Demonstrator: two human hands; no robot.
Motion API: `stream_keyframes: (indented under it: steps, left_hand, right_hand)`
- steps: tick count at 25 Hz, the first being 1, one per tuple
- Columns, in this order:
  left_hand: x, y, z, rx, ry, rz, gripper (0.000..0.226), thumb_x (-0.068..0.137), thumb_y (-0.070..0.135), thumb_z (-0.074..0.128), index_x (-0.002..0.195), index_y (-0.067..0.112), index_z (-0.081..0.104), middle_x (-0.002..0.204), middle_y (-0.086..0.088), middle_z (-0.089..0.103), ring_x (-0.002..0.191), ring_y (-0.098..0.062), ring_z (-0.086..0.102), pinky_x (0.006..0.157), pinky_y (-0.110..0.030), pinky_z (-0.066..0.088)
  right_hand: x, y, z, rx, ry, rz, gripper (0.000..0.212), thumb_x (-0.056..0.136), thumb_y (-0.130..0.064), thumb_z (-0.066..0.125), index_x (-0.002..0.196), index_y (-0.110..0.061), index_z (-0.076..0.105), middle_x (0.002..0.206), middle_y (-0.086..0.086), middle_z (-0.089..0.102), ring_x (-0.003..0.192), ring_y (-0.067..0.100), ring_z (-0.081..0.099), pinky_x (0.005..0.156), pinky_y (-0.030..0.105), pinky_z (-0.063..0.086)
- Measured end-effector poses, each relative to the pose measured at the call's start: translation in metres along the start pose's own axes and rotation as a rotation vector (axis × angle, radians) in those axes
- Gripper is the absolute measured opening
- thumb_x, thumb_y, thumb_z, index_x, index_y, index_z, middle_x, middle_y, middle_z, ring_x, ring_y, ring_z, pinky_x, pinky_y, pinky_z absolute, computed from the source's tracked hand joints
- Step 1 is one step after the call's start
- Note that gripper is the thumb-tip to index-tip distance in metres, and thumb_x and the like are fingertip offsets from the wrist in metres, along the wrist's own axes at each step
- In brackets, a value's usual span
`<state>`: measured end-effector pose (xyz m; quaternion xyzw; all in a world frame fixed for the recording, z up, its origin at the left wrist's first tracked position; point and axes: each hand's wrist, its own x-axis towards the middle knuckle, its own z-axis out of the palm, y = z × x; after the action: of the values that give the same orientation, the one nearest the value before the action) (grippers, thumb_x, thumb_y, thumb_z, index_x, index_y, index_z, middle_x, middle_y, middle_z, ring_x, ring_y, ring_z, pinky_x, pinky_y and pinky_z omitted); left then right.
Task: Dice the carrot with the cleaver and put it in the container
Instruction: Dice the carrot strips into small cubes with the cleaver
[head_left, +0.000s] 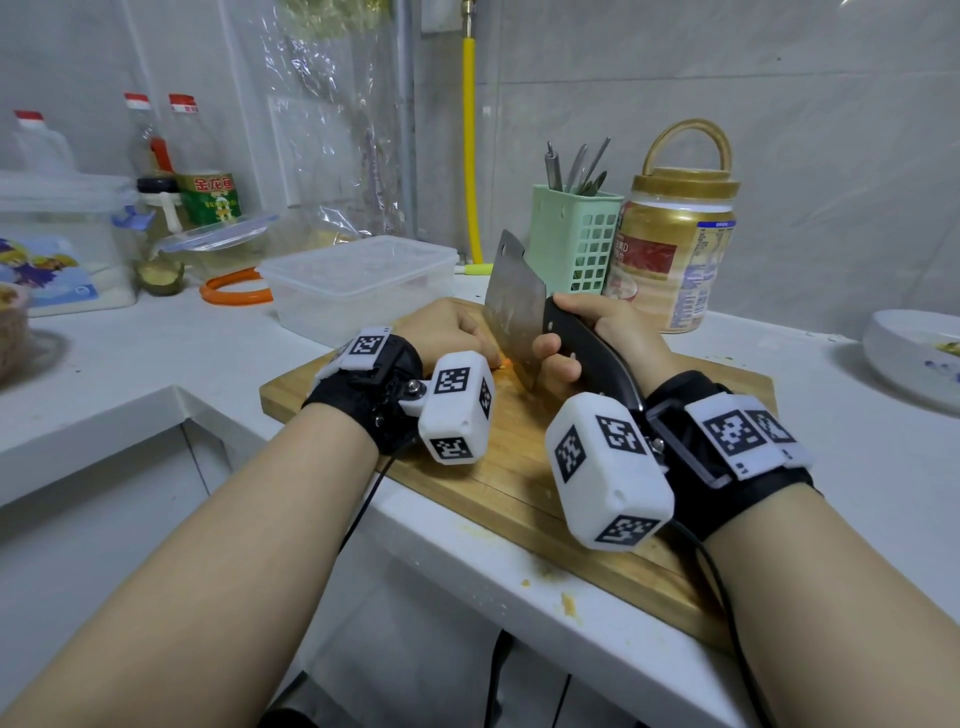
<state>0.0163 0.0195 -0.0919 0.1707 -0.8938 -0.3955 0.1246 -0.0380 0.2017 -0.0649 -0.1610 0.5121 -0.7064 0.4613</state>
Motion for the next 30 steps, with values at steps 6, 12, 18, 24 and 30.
stream_keyframes:
  steps: [6,12,18,24,30]
  left_hand:
    - [0.0015,-0.0030,0.0012,-0.019,0.013,0.007,0.005,0.076,0.016,0.078,0.072,0.014,0.075,0.076,0.001,0.070,0.080,-0.012,0.062,0.084,-0.034,0.051]
    - [0.0024,-0.0034,0.0006,0.012,0.000,0.013,0.014,0.072,0.026,0.084,0.080,0.019,0.076,0.074,0.008,0.069,0.077,-0.008,0.062,0.077,-0.028,0.049]
    - [0.0061,-0.0067,0.0007,0.004,-0.010,0.025,0.009,0.077,0.021,0.080,0.079,0.013,0.077,0.079,0.011,0.073,0.082,-0.004,0.064,0.083,-0.028,0.049]
    - [0.0031,-0.0045,0.0006,-0.022,-0.040,0.036,0.007,0.076,0.021,0.081,0.076,0.016,0.076,0.072,0.012,0.071,0.075,-0.001,0.063,0.075,-0.024,0.048]
    - [0.0044,-0.0069,0.0010,-0.034,-0.053,0.050,0.014,0.077,0.018,0.079,0.066,0.026,0.075,0.067,0.014,0.069,0.078,-0.006,0.063,0.088,-0.037,0.051]
  right_hand:
    - [0.0015,0.0021,0.0019,-0.002,-0.010,-0.001,0.021,0.098,-0.029,0.045,0.088,-0.010,0.043,0.058,0.006,0.042,0.030,0.014,0.038,0.034,0.012,0.033]
    - [-0.0020,-0.0030,-0.0025,0.077,0.047,-0.079,0.023,0.098,-0.027,0.045,0.083,-0.009,0.042,0.058,0.006,0.043,0.030,0.014,0.039,0.036,0.010,0.033]
    - [-0.0043,-0.0045,-0.0045,0.049,0.052,-0.113,0.025,0.099,-0.029,0.041,0.081,-0.012,0.047,0.057,0.004,0.043,0.032,0.013,0.036,0.039,0.012,0.029]
    - [-0.0018,-0.0017,-0.0035,0.032,0.025,-0.044,0.024,0.098,-0.030,0.043,0.082,-0.012,0.042,0.057,0.004,0.043,0.031,0.013,0.037,0.037,0.012,0.030]
    - [0.0004,0.0025,0.0013,-0.005,0.011,0.018,0.023,0.098,-0.030,0.043,0.084,-0.011,0.043,0.057,0.005,0.043,0.030,0.013,0.037,0.036,0.011,0.032]
